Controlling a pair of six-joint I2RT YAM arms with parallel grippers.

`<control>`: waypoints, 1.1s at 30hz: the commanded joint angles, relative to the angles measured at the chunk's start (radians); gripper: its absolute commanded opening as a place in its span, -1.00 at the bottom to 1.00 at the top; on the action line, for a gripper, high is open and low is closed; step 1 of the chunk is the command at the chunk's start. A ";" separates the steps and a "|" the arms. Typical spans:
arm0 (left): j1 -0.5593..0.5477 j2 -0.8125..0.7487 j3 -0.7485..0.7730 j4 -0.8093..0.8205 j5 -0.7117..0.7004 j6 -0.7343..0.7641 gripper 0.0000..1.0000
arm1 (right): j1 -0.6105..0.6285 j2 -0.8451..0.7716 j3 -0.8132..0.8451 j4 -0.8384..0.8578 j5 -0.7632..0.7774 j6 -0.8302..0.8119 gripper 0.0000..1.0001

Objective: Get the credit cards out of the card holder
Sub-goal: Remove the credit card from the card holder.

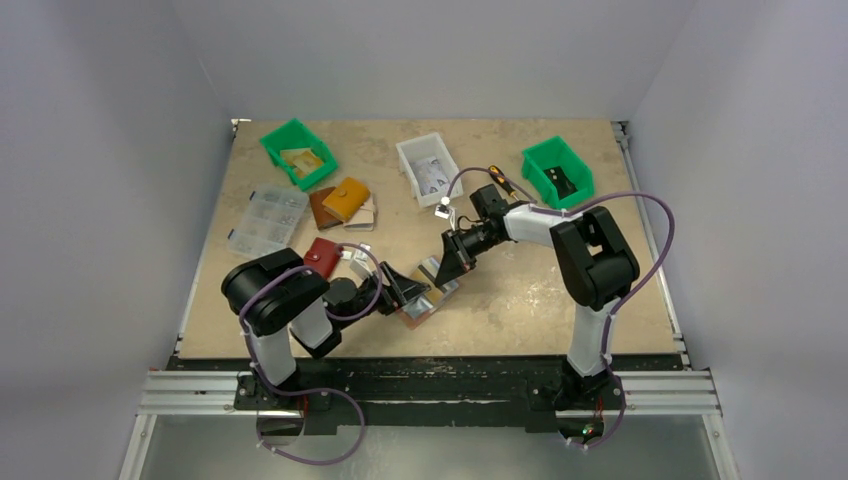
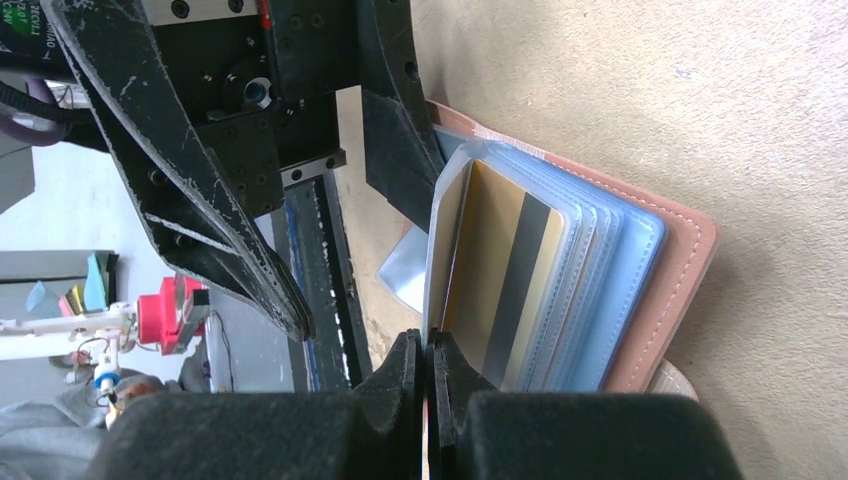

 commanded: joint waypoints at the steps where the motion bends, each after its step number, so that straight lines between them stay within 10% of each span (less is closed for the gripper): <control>1: 0.009 0.019 -0.012 0.192 0.008 -0.007 0.60 | -0.007 -0.033 0.007 0.003 -0.169 -0.018 -1.00; 15: -0.022 -0.484 0.063 -0.540 -0.166 0.227 0.85 | -0.017 -0.045 0.007 -0.004 -0.180 -0.035 -1.00; 33: -0.022 -0.426 0.062 -0.404 -0.115 0.140 0.89 | -0.019 -0.064 0.007 -0.007 -0.208 -0.043 -1.00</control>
